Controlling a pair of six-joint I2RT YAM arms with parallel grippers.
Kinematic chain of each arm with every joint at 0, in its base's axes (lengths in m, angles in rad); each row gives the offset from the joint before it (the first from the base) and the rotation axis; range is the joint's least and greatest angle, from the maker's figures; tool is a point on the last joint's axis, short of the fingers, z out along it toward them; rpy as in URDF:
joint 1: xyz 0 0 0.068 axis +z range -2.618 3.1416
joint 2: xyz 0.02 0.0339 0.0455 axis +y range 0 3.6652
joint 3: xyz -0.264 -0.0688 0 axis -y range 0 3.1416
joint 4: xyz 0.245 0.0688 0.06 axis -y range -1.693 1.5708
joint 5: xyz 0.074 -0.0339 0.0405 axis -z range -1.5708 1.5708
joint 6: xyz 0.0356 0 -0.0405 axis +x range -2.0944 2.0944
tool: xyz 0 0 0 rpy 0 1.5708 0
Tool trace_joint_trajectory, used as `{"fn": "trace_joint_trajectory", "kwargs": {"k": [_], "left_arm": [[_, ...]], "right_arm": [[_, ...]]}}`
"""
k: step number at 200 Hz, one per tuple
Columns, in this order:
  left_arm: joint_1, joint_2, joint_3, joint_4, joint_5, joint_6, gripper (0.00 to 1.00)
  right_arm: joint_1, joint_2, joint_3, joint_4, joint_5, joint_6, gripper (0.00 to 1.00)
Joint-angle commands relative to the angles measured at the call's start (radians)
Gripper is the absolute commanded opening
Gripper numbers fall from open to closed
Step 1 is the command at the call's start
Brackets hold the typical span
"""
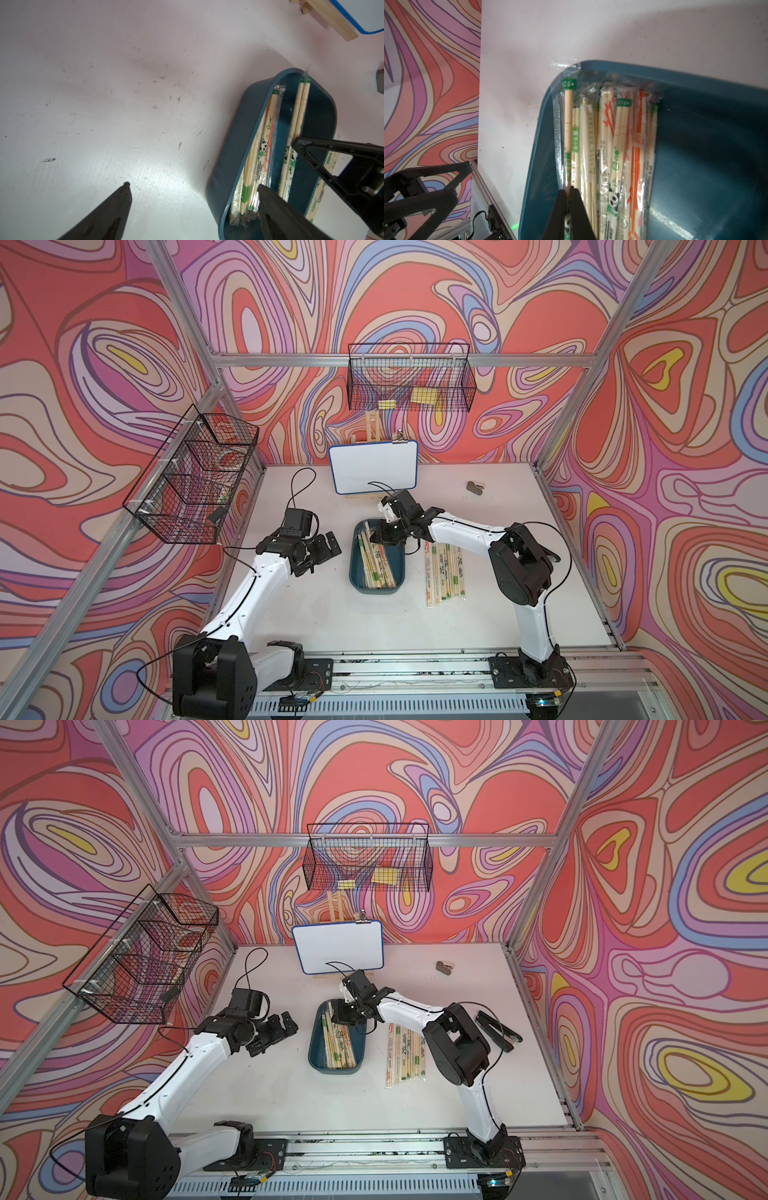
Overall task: Take the paired disposable chopsticks out of the storage box
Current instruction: Pick up the paired disposable chopsticks from the storage box.
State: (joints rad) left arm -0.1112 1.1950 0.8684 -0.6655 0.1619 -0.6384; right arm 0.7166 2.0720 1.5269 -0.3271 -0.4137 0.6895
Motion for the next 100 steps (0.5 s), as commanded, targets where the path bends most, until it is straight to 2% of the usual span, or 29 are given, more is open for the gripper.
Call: {"fn": "trace_joint_trajectory", "kwargs": {"k": [1,47,100], "left_arm": [[0.007,-0.006,-0.006,-0.003,0.001,0.015,1.0],[0.007,-0.004,-0.006,-0.004,0.007,0.013,1.0],[0.008,-0.005,0.003,-0.011,0.006,0.014,1.0]], "right_arm": [[-0.001,-0.048,-0.035,0.007,0.027,0.008,0.0],[-0.019,-0.156,-0.083,-0.033,0.096,0.015,0.0],[-0.095,-0.294,-0.202,-0.098,0.215,0.037,0.0]]}}
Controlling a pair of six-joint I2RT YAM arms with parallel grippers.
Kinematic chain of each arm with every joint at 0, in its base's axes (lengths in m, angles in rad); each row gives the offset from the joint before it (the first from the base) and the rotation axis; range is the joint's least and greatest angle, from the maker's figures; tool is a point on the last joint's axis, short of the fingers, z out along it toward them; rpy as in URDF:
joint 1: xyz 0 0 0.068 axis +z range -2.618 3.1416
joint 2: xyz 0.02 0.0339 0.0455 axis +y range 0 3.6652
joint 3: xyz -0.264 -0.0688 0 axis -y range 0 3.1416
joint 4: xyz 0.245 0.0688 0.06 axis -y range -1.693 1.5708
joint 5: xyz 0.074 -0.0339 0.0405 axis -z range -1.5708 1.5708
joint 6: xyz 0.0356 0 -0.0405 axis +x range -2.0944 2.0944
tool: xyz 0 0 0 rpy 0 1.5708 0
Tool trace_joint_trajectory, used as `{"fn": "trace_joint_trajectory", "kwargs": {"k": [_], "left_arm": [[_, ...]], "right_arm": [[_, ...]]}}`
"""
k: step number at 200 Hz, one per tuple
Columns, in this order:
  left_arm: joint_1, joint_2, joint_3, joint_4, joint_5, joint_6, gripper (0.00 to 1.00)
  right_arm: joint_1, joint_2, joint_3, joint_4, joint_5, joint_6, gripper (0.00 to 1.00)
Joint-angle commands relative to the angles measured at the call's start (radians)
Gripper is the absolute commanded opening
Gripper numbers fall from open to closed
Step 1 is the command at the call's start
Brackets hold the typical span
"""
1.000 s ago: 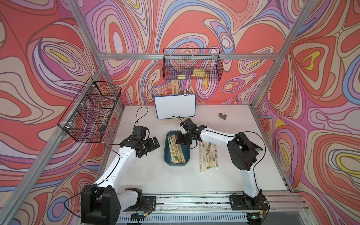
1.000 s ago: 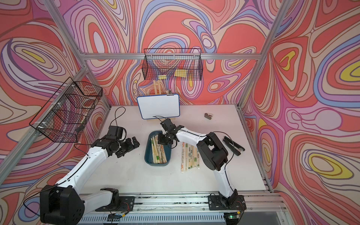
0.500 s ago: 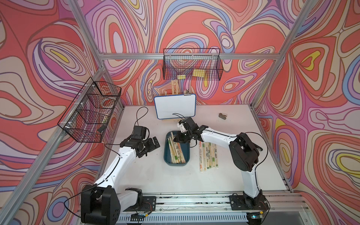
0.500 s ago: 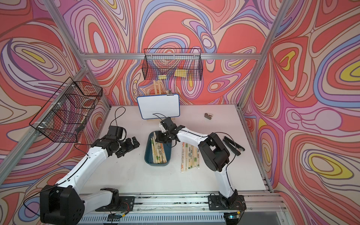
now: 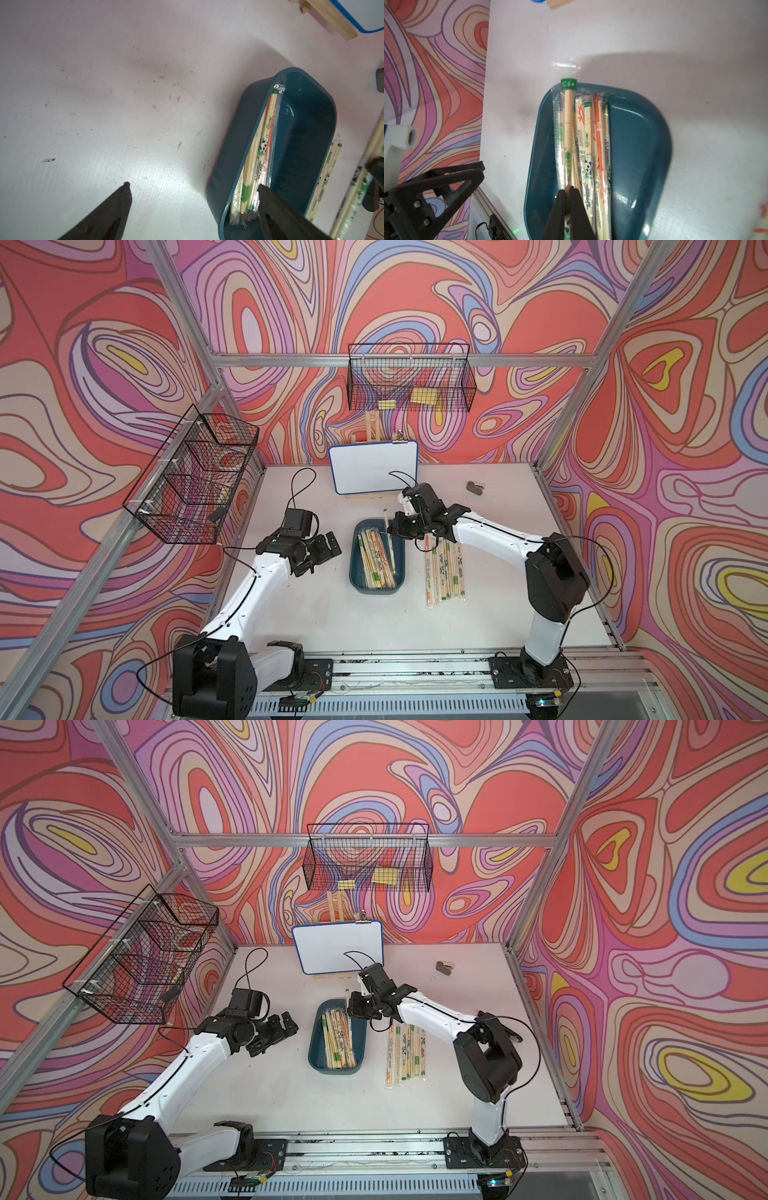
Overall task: Take the paired disposable chopsticks out of the storage box
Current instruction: Pick up the paired disposable chopsticks from the storage box, then place the paired disposable chopsticks at the center of the board.
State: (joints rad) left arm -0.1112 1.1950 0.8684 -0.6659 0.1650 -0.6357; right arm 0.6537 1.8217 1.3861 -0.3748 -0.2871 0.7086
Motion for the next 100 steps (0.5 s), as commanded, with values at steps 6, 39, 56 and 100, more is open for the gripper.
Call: {"fn": "trace_joint_trajectory", "kwargs": {"k": [6,39,56,100], "left_arm": [[0.007,-0.004,0.003,-0.013,0.002,0.011,1.0],[0.007,-0.005,0.009,-0.017,0.002,0.01,1.0],[0.007,-0.002,0.012,-0.019,0.002,0.01,1.0],[0.007,0.0,0.016,-0.02,0.003,0.01,1.0]], "right_arm": [[-0.037,-0.067,-0.075,-0.06,0.103,0.02,0.0],[-0.042,-0.109,-0.144,-0.097,0.171,0.036,0.0],[-0.041,-0.114,-0.183,-0.097,0.194,0.053,0.0],[-0.042,-0.087,-0.245,-0.071,0.197,0.063,0.0]]}}
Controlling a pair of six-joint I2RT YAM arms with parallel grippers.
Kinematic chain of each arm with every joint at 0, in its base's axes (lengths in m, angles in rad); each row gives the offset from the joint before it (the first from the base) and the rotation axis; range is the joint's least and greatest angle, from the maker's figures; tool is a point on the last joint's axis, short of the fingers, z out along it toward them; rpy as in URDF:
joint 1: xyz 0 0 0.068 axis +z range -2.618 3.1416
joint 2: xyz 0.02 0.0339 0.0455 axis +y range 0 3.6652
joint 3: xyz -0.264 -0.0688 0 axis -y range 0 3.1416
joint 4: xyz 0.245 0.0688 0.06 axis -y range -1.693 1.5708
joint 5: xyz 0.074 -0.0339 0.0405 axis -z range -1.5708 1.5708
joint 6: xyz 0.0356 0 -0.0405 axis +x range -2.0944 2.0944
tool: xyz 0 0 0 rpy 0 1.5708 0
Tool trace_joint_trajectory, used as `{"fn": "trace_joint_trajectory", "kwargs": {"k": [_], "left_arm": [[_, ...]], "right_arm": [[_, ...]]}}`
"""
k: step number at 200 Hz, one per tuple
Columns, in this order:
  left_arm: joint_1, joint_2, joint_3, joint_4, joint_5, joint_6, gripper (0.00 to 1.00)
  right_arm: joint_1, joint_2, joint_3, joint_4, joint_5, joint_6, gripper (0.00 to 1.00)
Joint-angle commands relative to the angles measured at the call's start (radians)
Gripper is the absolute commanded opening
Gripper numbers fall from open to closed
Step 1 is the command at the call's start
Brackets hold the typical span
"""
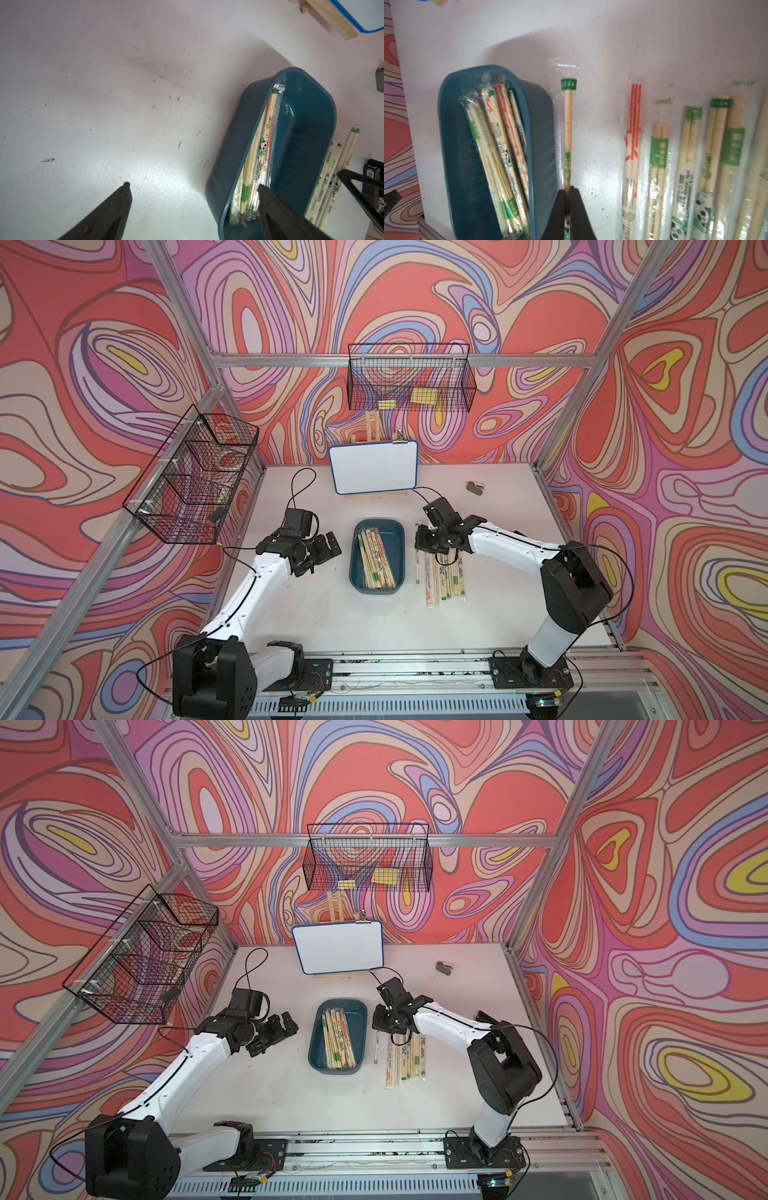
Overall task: Take the paired disposable chopsticks out of the storage box
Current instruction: Place the paired disposable chopsticks at the center of the board.
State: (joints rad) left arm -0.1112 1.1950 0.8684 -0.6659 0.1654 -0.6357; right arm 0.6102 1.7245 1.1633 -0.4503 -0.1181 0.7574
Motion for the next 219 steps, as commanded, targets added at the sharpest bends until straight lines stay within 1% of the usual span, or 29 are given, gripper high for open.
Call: {"fn": "trace_joint_trajectory", "kwargs": {"k": [1,26,33,63,219], "left_arm": [[0.006,0.0,0.016,-0.019,0.002,0.01,1.0],[0.006,0.002,0.016,-0.019,0.005,0.009,1.0],[0.007,0.002,0.014,-0.018,0.004,0.008,1.0],[0.007,0.002,0.011,-0.017,0.003,0.01,1.0],[0.007,0.0,0.002,-0.009,0.004,0.005,1.0]], "right_arm": [[0.002,0.012,-0.023,0.005,0.028,0.014,0.0],[0.006,0.042,-0.024,0.012,0.009,0.001,0.0],[0.01,0.074,-0.021,0.007,0.015,-0.002,0.0],[0.018,0.102,-0.018,-0.011,0.034,-0.01,0.0],[0.049,0.138,-0.03,-0.059,0.084,-0.019,0.0]]}}
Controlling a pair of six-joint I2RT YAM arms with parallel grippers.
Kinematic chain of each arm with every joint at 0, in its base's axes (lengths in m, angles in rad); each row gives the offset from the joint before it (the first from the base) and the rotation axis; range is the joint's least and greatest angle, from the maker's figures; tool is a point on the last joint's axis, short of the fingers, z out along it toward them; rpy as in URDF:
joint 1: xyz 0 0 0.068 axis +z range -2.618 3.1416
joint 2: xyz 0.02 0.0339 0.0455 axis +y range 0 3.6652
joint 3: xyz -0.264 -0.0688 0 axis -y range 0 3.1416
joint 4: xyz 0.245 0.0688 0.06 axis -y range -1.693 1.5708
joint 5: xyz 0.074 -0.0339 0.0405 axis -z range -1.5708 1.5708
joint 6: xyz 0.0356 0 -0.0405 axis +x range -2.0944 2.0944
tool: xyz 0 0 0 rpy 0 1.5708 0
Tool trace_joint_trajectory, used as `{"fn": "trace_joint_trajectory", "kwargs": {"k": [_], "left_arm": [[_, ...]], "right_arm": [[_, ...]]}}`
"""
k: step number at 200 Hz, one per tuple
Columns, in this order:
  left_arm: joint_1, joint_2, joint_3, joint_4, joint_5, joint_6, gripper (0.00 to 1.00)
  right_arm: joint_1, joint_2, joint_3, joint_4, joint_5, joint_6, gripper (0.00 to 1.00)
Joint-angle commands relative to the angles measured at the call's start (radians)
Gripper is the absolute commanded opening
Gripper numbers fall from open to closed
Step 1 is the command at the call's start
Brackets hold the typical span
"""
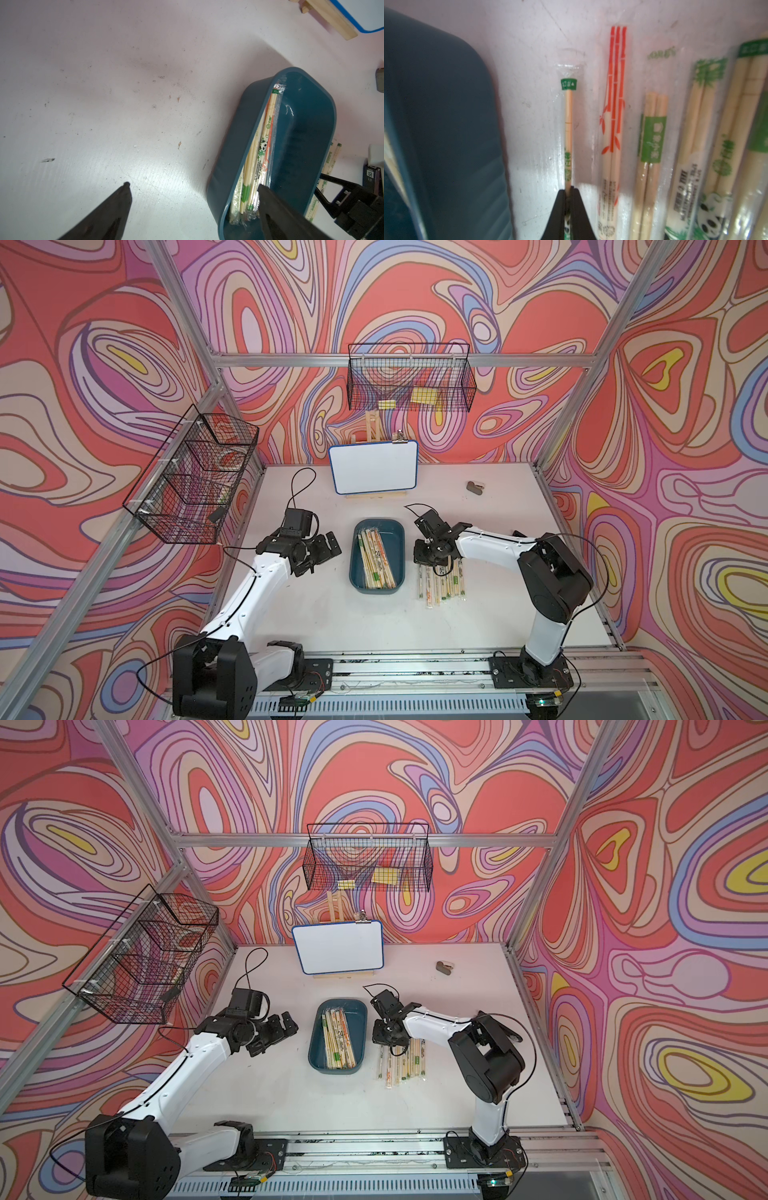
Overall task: Take the paired disposable chopsticks out of the storage box
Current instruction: Place the paired disposable chopsticks at the center of the board, then pick up the paired disposable chopsticks from the storage box.
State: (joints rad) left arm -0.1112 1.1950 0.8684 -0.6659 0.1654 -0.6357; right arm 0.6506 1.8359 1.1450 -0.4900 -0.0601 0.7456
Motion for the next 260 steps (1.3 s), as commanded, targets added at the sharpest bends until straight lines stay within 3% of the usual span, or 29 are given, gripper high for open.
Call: {"fn": "trace_joint_trajectory", "kwargs": {"k": [1,66,178,260], "left_arm": [[0.007,0.001,0.001,-0.008,0.003,0.005,1.0],[0.007,-0.003,-0.003,-0.006,0.006,0.004,1.0],[0.008,-0.001,-0.008,-0.02,-0.011,0.005,1.0],[0.008,0.0,-0.02,-0.022,-0.021,0.005,1.0]], "right_arm": [[0.009,0.028,-0.012,-0.019,0.025,-0.007,0.0],[0.012,0.012,0.016,-0.043,0.032,-0.013,0.23],[0.039,-0.056,0.169,-0.089,0.008,-0.04,0.26],[0.137,0.082,0.396,-0.13,-0.006,-0.084,0.28]]}}
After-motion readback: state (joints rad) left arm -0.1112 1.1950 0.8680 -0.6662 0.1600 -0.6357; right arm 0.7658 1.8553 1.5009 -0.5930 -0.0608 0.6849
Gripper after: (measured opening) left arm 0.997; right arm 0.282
